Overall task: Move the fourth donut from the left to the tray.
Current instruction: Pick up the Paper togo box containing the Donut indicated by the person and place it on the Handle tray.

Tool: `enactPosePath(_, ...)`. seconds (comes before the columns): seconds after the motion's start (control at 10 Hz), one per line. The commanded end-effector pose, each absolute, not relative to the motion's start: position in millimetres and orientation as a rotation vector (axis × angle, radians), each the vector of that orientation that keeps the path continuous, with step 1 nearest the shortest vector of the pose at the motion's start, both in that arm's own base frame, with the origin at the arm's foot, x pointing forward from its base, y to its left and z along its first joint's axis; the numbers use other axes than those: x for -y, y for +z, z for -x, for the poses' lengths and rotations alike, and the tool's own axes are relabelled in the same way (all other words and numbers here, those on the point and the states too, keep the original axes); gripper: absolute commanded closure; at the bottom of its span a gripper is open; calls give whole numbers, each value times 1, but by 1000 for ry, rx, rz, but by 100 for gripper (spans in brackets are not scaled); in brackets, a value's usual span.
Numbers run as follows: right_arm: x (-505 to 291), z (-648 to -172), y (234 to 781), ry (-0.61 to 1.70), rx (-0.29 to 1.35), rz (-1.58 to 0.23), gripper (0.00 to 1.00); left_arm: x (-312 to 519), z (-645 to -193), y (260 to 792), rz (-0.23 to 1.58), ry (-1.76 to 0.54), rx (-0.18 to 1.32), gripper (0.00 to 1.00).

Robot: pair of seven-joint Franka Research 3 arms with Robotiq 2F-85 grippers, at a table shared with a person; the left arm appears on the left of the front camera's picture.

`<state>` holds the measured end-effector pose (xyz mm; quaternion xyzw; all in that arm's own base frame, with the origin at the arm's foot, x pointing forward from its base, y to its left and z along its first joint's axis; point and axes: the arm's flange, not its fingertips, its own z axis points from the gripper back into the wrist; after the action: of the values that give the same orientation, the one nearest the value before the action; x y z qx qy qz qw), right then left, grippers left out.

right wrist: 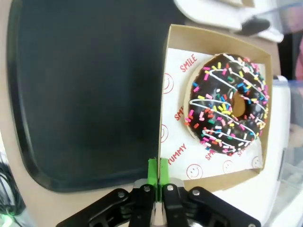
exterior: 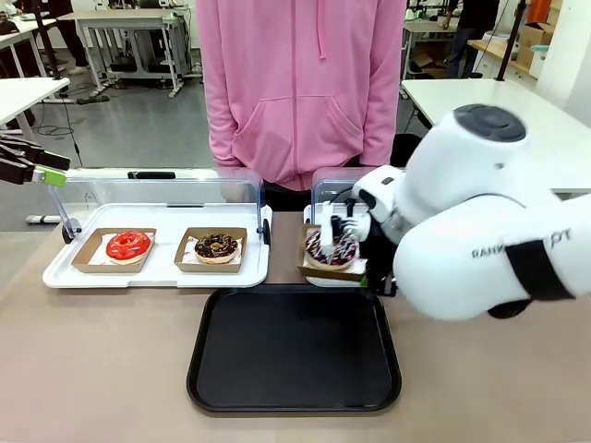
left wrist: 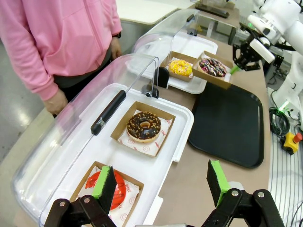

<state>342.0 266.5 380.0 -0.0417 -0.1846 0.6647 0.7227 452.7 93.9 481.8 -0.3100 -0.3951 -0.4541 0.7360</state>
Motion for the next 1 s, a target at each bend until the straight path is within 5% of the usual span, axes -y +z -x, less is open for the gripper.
enactPosePath(0.0,-259,-286,348,1461,433,90,98,-93,-452,483,689,-996,871,0)
enactPosePath(0.9,-293,-230,300,1531,367,70,98,-93,-452,483,689,-996,871,0)
